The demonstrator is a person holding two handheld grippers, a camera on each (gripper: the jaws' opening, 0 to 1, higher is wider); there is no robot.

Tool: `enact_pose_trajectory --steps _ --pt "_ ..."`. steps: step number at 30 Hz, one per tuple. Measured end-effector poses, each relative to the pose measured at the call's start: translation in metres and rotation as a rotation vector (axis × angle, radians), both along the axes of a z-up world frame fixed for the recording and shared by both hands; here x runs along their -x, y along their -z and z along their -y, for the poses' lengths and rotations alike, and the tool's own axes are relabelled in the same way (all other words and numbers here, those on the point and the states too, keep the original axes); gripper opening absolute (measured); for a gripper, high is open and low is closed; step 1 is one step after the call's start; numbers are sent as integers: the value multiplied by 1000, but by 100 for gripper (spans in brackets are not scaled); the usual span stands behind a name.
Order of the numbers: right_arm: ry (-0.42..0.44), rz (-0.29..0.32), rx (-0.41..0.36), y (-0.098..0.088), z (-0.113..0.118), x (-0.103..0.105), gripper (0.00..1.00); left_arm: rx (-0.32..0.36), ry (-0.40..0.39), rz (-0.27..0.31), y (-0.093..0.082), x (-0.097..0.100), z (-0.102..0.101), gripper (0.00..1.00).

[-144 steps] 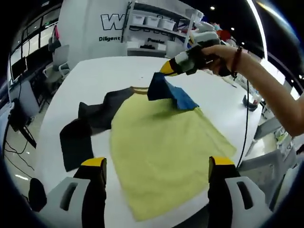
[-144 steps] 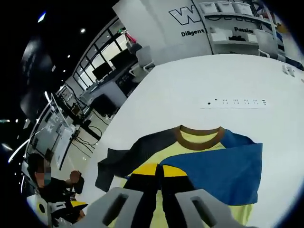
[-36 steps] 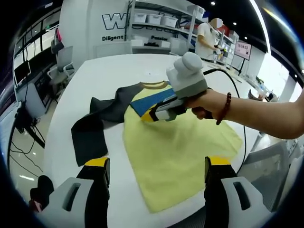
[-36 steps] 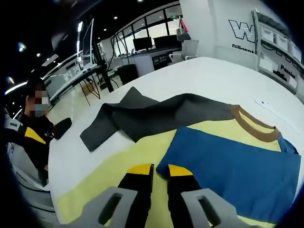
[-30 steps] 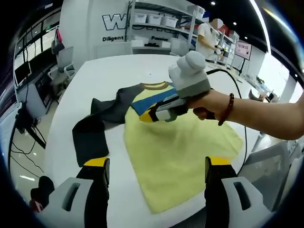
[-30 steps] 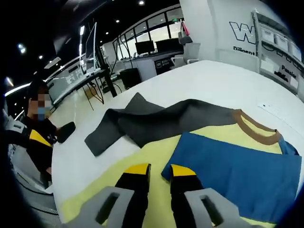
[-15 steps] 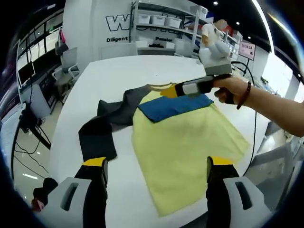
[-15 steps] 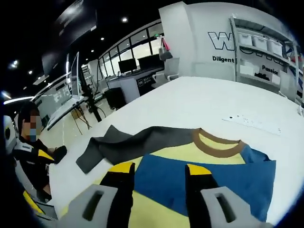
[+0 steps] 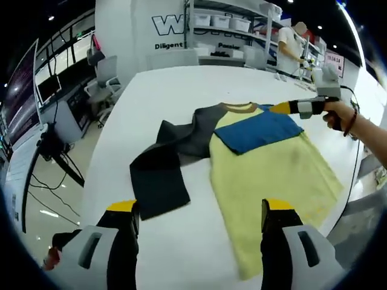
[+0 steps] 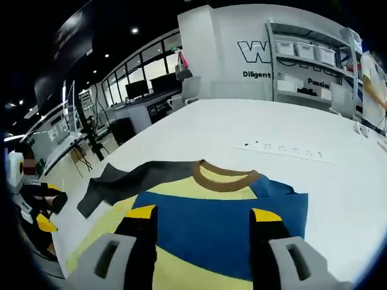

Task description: Fold the garment on the visible template until the final outline fits inside the template.

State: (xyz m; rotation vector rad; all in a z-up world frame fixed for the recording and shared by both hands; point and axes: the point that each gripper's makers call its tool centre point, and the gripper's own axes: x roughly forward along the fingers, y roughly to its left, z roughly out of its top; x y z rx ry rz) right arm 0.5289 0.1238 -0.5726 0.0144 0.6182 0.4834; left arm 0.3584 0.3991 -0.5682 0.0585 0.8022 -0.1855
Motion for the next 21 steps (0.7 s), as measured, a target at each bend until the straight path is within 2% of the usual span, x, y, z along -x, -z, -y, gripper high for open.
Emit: enact_pose_trajectory --steps 4,7,11,15,21 --pt "49 -1 18 3 30 -10 58 4 -23 12 -3 -2 -4 82" --pt "76 6 40 5 51 -19 56 -6 -28 -2 0 -3 -7 82" --pt "127 -4 17 9 74 -32 54 4 -37 0 -1 -5 -6 82" --pt "173 -16 -5 15 92 -43 52 -3 -33 -8 1 -6 -5 82" --pt "197 -49 -26 29 103 -55 48 -2 -39 -21 6 -9 -5 81"
